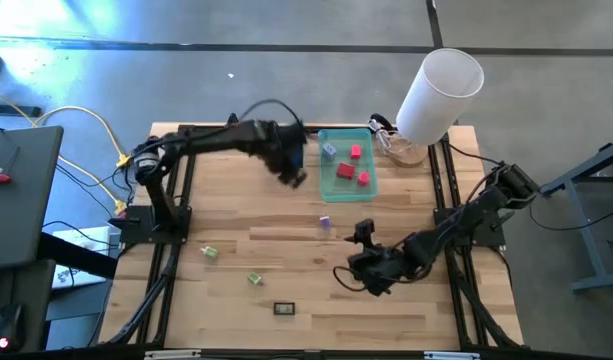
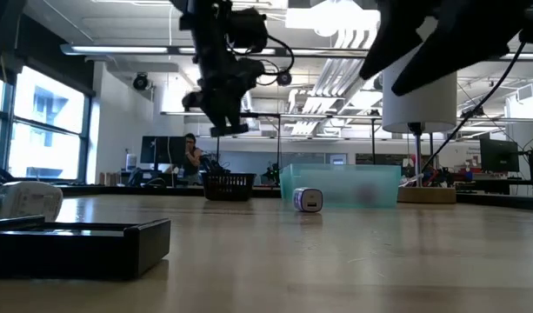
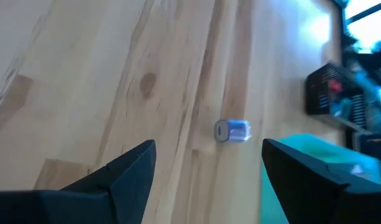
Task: Pick & Place Office items
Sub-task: Put the left black digital timer into the black bin
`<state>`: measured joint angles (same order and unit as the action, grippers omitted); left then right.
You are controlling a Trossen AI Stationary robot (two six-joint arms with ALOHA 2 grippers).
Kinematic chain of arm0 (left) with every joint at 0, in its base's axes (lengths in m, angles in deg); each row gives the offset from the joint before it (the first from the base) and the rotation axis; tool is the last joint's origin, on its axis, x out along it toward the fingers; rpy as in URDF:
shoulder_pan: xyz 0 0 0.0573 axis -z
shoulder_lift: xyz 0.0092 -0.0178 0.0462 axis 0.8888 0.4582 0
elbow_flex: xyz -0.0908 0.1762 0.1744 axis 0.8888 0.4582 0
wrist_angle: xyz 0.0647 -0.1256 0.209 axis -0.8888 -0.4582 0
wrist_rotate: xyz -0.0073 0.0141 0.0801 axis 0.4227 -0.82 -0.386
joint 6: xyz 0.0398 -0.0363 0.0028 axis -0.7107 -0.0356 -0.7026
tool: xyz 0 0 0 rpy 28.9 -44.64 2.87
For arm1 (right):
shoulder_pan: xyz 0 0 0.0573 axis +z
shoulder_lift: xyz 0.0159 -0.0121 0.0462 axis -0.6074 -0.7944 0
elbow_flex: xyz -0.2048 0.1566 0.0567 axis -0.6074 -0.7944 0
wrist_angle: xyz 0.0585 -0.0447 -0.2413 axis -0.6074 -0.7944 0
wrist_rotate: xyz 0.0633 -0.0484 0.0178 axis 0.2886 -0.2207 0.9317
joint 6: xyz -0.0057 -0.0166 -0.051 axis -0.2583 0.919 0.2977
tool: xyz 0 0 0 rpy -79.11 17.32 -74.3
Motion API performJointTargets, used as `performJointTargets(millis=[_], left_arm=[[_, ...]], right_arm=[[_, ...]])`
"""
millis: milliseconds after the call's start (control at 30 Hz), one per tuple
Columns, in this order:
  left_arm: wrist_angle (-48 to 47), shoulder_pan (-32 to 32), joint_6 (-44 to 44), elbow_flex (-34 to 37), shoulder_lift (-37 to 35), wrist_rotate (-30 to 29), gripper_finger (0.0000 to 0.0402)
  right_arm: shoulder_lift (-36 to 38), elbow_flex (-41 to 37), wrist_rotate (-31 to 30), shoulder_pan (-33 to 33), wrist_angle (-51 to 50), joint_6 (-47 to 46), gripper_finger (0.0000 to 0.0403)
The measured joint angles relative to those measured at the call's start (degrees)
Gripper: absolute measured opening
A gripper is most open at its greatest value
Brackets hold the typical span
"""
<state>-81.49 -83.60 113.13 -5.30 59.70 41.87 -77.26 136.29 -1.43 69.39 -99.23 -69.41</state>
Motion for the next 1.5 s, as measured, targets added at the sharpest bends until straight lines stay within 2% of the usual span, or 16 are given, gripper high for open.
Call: performJointTargets(millis=[133,267,600,967,1233,1500], left_arm=[[6.1,-6.3,0.8,0.0,0.0,0.2,0.0122],[8.0,-10.9,1.5,-0.1,1.5,0.1,0.0122],[12.1,-14.4,4.5,0.0,11.2,3.0,0.0122],[14.0,-16.1,5.6,-0.1,14.6,4.7,0.0123],[13.7,-15.6,6.8,0.1,14.7,4.3,0.0224],[13.8,-15.6,5.3,0.1,11.9,8.1,0.024]], right_arm=[[0.0,0.0,6.1,-3.7,-0.6,1.5,0.0283],[0.0,0.0,11.0,-6.9,-1.2,2.9,0.0283],[0.0,0.0,21.6,-12.4,-1.9,4.7,0.0283],[0.0,0.0,22.0,-13.4,-2.1,6.6,0.0283],[0.0,0.0,22.0,-13.4,-2.3,7.5,0.0283],[0.0,0.0,21.9,-13.4,-2.3,7.3,0.0283]])
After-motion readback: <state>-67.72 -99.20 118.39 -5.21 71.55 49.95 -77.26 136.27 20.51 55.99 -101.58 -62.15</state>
